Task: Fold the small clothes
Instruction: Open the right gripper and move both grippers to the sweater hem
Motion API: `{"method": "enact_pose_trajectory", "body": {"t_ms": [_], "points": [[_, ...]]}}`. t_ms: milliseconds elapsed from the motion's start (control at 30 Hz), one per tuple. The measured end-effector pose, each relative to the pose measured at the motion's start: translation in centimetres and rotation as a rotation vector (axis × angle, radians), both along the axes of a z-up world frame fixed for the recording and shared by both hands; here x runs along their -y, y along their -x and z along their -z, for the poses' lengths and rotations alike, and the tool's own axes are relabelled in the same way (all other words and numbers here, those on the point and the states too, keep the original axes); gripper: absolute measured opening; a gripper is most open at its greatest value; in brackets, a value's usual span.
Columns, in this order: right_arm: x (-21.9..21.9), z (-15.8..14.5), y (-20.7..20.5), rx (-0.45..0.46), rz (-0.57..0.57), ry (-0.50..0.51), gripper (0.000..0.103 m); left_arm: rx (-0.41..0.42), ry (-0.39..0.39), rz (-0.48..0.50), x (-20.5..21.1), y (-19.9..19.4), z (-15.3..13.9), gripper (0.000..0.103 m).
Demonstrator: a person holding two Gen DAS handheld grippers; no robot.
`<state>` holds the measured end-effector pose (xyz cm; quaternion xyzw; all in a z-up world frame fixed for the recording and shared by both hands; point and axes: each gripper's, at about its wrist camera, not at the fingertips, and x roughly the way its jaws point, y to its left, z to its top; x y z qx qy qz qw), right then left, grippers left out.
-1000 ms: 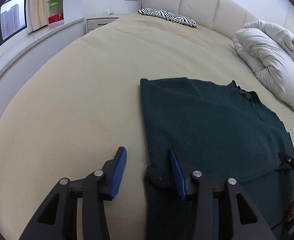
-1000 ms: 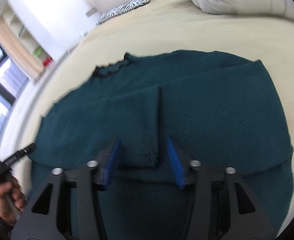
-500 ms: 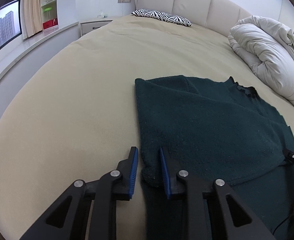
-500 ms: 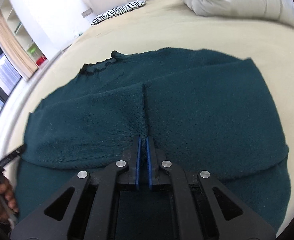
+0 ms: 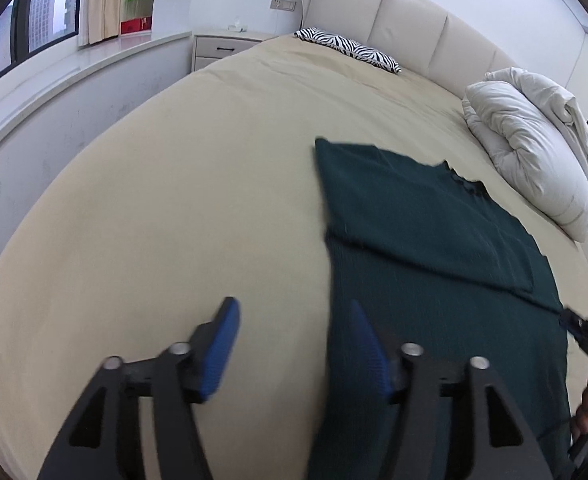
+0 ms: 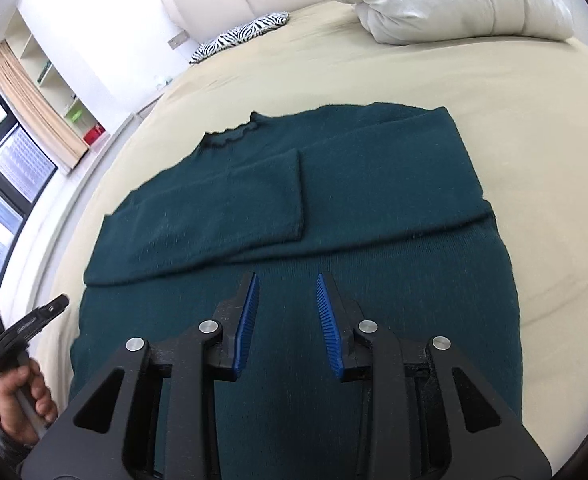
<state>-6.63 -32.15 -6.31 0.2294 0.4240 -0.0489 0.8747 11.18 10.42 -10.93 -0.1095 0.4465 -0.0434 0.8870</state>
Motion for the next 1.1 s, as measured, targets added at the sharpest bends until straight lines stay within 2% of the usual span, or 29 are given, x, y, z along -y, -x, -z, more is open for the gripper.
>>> {"method": "enact_pose_trajectory", "body": {"t_ms": [33, 167, 300, 400, 567, 633, 700, 733, 767, 833, 967, 1100], "points": [[0.0, -0.2, 0.1, 0.007, 0.000, -0.005, 0.029, -0.009, 0.007, 0.017, 0.2, 0.7, 0.3, 0.073], [-0.2, -0.6, -0.2, 0.006, -0.004, 0.003, 0.029, -0.079, 0.025, 0.047, -0.4, 3.9, 2.5, 0.073], [-1.2, -0.8, 0.8, 0.007, -0.039, 0.013, 0.029, -0.101, 0.049, 0.097, -0.6, 6.7, 2.5, 0.073], [-1.6, -0.3, 3.1, -0.015, -0.049, -0.006, 0.029, -0.142, 0.122, 0.134, -0.7, 8.4, 2.7, 0.071], [-1.0, -0.1, 9.7, -0.020, -0.018, -0.068, 0.030, -0.204, 0.224, 0.207, -0.7, 11.1, 2.5, 0.068], [-0.3, -0.4, 12.8, -0.022, 0.001, -0.081, 0.041, -0.223, 0.240, 0.222, -0.7, 12.1, 2.5, 0.065], [0.6, -0.8, 15.6, -0.014, 0.021, -0.081, 0.061, -0.248, 0.267, 0.228, -1.1, 13.1, 2.4, 0.060], [1.2, -1.0, 17.1, -0.018, 0.034, -0.078, 0.064, -0.257, 0.276, 0.230, -1.3, 13.3, 2.5, 0.055], [1.7, -1.3, 18.4, -0.030, 0.040, -0.075, 0.065, -0.275, 0.287, 0.227, -1.5, 13.6, 2.6, 0.046], [2.9, -1.6, 20.3, -0.059, 0.053, -0.083, 0.065, -0.300, 0.304, 0.222, -1.7, 13.8, 2.8, 0.037], [4.7, -2.1, 23.3, -0.114, 0.057, -0.144, 0.065, -0.332, 0.353, 0.217, -1.9, 14.5, 3.1, 0.036], [5.5, -2.2, 25.1, -0.180, 0.054, -0.184, 0.065, -0.331, 0.359, 0.209, -1.9, 14.5, 3.3, 0.036]]}}
